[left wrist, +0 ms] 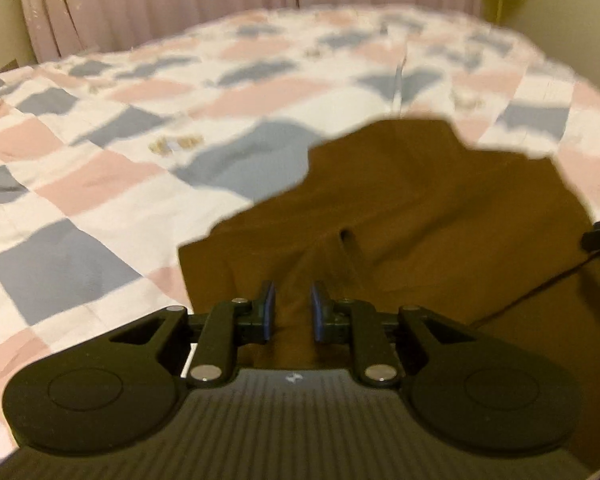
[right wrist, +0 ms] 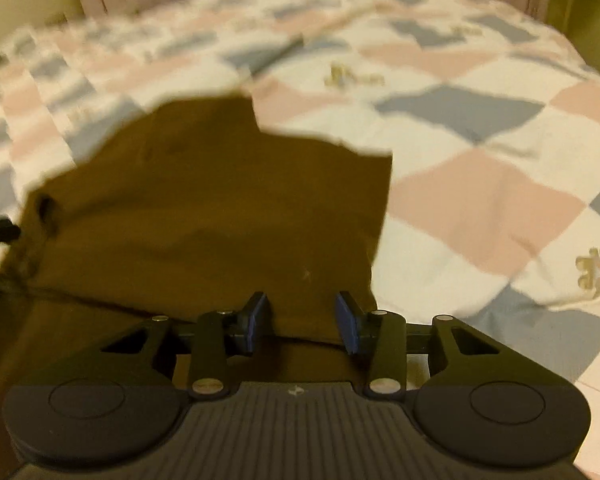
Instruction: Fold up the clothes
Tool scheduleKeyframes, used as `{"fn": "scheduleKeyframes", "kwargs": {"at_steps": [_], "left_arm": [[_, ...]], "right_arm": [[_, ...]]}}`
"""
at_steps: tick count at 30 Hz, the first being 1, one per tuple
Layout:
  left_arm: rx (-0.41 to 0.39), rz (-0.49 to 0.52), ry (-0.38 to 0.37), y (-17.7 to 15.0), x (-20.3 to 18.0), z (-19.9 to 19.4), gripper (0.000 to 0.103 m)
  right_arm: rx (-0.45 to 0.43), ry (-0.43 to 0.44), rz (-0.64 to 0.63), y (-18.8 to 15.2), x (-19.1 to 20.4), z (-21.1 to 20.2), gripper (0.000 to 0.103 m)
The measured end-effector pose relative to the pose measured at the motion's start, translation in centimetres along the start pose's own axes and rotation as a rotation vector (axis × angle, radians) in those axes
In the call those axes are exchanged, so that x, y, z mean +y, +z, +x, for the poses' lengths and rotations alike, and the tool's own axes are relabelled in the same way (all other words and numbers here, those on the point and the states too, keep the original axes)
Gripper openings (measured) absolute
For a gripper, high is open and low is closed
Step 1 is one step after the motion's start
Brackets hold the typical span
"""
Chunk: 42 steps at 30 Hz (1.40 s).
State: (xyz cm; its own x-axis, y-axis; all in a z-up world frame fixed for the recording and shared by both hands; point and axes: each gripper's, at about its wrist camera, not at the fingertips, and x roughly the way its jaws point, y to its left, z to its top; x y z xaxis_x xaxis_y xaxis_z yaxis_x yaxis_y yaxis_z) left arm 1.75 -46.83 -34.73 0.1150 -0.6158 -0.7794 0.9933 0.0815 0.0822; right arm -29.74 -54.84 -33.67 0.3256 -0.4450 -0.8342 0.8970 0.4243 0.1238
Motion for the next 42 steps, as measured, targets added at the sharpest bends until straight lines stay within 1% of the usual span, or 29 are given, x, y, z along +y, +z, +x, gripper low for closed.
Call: {"fn": "scheduleKeyframes", "kwargs": {"at_steps": [3,7,8,11,13,14,15,17,18,20,21,22,23,24,26,27,28,29,30,32,33,35,36,38,39,41,42], "left_arm": [[-0.007,0.013,-0.016,0.1,-0.4,0.4,0.016],[-0.017,0.030,-0.038,0.3,-0.9,0.9,0.016],[-0.019,0.034,-0.043,0.4,-1.1,1.0,0.017],[0.053,0.080,-0.025,0.3,-2.0,3.7,0.017],[0.061,0.054,-0.057,0.8,-1.5,2.8,0.016],[0.064,0.040,-0.074,1.0,-1.3,2.3,0.018],[0.058,0.013,-0.084,1.2,-0.2,1.7,0.019],[0.046,-0.043,-0.102,1.7,2.0,0.3,0.034],[0.039,-0.070,-0.112,1.9,3.1,-0.3,0.035],[0.058,-0.120,-0.105,2.3,6.1,0.2,0.035],[0.065,-0.142,-0.101,2.5,7.5,0.6,0.034],[0.066,-0.144,-0.109,2.9,8.8,1.1,0.034],[0.062,-0.126,-0.129,3.4,9.6,1.5,0.034],[0.061,-0.070,-0.167,4.1,9.8,1.8,0.036],[0.059,0.046,-0.243,5.5,10.1,2.4,0.047],[0.057,0.120,-0.276,5.9,9.6,2.5,0.049],[0.055,0.194,-0.309,6.4,9.1,2.6,0.053],[0.053,0.269,-0.342,6.8,8.6,2.7,0.057],[0.061,0.295,-0.356,7.0,8.6,3.1,0.057],[0.077,0.343,-0.382,7.3,8.5,3.8,0.057],[0.086,0.368,-0.395,7.5,8.4,4.2,0.057],[0.102,0.417,-0.420,7.9,8.3,4.9,0.058],[0.109,0.406,-0.445,8.0,8.7,5.0,0.059],[0.104,0.354,-0.454,7.6,9.7,4.9,0.071],[0.101,0.328,-0.458,7.4,10.3,4.9,0.073],[0.095,0.275,-0.467,7.0,11.4,4.9,0.073],[0.106,0.289,-0.472,7.0,11.2,5.4,0.073]], "right_arm": [[-0.046,0.026,0.029,-0.4,-0.6,-1.2,0.043],[0.064,-0.035,0.005,-1.0,-0.7,1.3,0.042],[0.056,-0.032,0.011,-0.9,-0.7,1.2,0.042],[0.008,-0.007,0.036,-0.4,-0.9,0.2,0.043],[0.000,0.005,0.047,0.2,-1.3,-0.3,0.043],[-0.002,0.016,0.062,0.5,-2.1,-0.5,0.043],[-0.004,0.026,0.077,0.8,-2.8,-0.7,0.045],[-0.001,0.060,0.117,1.6,-4.7,-1.0,0.050],[0.006,0.089,0.146,2.0,-5.9,-0.9,0.052],[0.029,0.151,0.181,2.9,-8.0,-0.3,0.053],[0.048,0.184,0.187,3.6,-8.9,0.3,0.053],[0.062,0.205,0.167,4.3,-9.3,0.8,0.053],[0.076,0.225,0.147,5.0,-9.8,1.3,0.054],[0.094,0.234,0.086,6.0,-9.8,1.9,0.055],[0.126,0.235,-0.039,7.9,-9.7,3.1,0.062],[0.136,0.232,-0.107,8.7,-9.4,3.6,0.073],[0.139,0.232,-0.172,9.6,-9.0,4.0,0.083],[0.139,0.237,-0.228,10.4,-8.6,4.4,0.086],[0.139,0.246,-0.277,11.3,-8.2,4.9,0.087],[0.153,0.286,-0.333,12.6,-7.5,5.9,0.087],[0.168,0.312,-0.357,13.1,-7.2,6.6,0.088],[0.215,0.337,-0.396,13.7,-6.8,8.1,0.089],[0.241,0.342,-0.402,13.8,-6.9,8.8,0.089],[0.274,0.356,-0.393,13.7,-7.2,9.7,0.089],[0.278,0.372,-0.362,13.7,-7.7,10.0,0.091],[0.277,0.406,-0.280,13.5,-8.9,10.4,0.093],[0.277,0.414,-0.256,13.4,-9.3,10.7,0.093]]}}
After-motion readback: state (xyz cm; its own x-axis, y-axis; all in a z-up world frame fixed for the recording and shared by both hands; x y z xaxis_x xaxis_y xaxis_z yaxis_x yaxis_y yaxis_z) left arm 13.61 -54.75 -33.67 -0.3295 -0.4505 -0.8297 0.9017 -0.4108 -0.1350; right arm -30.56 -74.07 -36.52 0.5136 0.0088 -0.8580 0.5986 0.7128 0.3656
